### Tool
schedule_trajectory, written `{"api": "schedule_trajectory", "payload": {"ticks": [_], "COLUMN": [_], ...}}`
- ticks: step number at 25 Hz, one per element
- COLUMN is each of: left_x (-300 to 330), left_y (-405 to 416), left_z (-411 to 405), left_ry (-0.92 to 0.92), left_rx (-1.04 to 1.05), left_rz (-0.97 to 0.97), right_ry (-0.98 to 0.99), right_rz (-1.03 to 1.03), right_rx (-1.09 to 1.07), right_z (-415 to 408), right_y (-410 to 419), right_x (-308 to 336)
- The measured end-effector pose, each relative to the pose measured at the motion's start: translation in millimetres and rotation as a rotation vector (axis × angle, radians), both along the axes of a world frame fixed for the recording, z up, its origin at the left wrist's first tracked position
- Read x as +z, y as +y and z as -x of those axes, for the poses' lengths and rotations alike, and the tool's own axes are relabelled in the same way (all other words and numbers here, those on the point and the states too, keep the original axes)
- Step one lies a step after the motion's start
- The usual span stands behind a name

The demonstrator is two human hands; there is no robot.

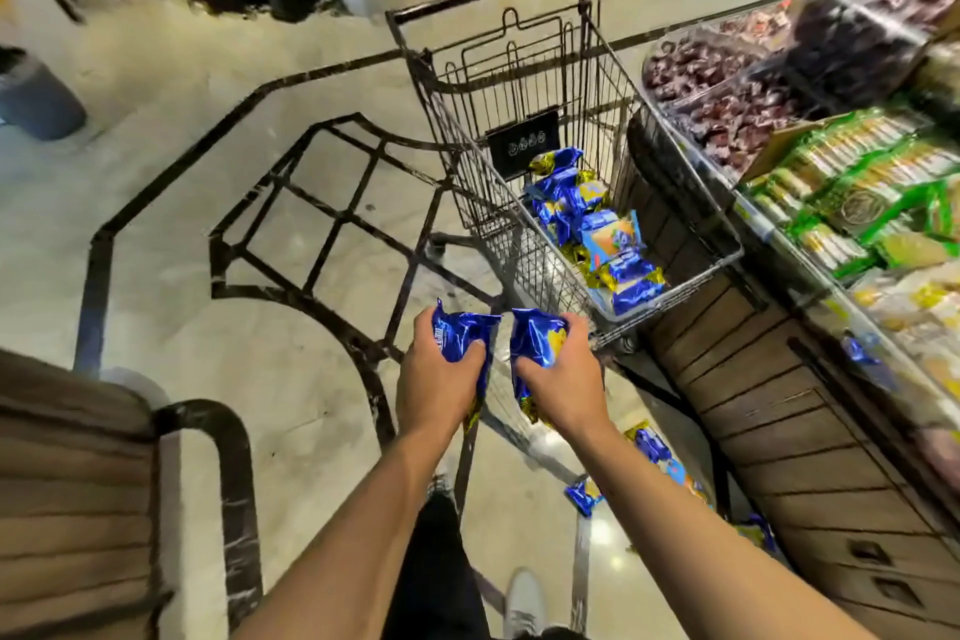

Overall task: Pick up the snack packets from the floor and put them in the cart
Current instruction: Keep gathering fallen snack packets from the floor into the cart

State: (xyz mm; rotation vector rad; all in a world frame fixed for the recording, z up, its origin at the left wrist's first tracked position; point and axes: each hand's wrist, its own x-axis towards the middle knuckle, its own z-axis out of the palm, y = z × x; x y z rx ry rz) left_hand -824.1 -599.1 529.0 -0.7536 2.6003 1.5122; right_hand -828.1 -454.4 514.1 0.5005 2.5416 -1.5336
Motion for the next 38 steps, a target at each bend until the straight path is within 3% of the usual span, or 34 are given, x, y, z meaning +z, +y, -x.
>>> {"api": "schedule_trajectory", "payload": {"ticks": [7, 14, 27, 33, 38], "left_x": [-8, -15, -48, -94, -145], "left_y": [-16, 22, 133, 155, 172], "left_z": [183, 328, 498, 580, 647], "left_ry": [0.034, 0.052, -0.071, -0.155, -0.208], "left_rx": [-0.212, -0.449, -0.684, -0.810, -0.966], "left_rz": [0.070, 0.112, 0.192, 0.141, 0.228], "right_ry": [0.032, -0.014, -0.194, -0.282, -0.400], "right_rz": [-0.056, -0.058, 0.109, 0.077, 0.041], "right_rx": [-0.115, -0.292, -0.623, -0.787, -0.969], "right_z": [155, 268, 412, 476, 534], "right_y": [-18, 16, 95, 104, 114], "right_x": [-4, -14, -53, -85, -116]}}
